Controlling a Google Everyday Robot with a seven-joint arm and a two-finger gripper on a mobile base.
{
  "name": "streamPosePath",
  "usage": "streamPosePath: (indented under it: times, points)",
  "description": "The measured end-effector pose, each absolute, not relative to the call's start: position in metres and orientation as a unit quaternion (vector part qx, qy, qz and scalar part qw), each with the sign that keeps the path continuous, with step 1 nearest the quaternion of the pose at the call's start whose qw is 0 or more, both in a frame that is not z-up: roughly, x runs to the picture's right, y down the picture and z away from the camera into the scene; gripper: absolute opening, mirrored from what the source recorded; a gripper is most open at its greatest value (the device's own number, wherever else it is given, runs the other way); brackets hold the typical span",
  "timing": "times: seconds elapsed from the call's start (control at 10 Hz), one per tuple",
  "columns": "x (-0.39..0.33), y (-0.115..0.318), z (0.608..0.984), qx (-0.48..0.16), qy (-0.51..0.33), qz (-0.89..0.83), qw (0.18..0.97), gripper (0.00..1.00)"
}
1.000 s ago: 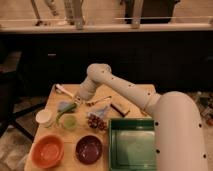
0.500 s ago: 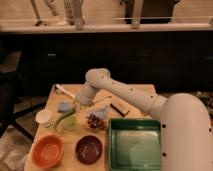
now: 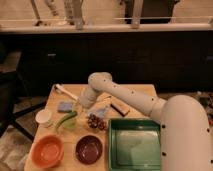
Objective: Place pepper in plastic cup
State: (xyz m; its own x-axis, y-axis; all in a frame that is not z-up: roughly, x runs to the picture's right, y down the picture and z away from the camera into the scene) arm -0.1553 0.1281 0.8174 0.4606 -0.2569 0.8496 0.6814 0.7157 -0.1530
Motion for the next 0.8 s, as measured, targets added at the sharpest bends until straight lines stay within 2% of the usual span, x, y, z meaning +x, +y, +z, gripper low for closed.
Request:
streamPosePath:
  times: [0.3,0.4,0.8]
  points:
    - [-0.1520,0.1292,0.8214,-0.248,-0.436,-0.281,0.818,0.00]
    - [-0.1516,0.1296,0.8217,-0.248,-0.436,-0.281,0.818,0.05]
    - [-0.1518,0.1294,0.8215,-0.248,-0.436,-0.281,0.818,0.43]
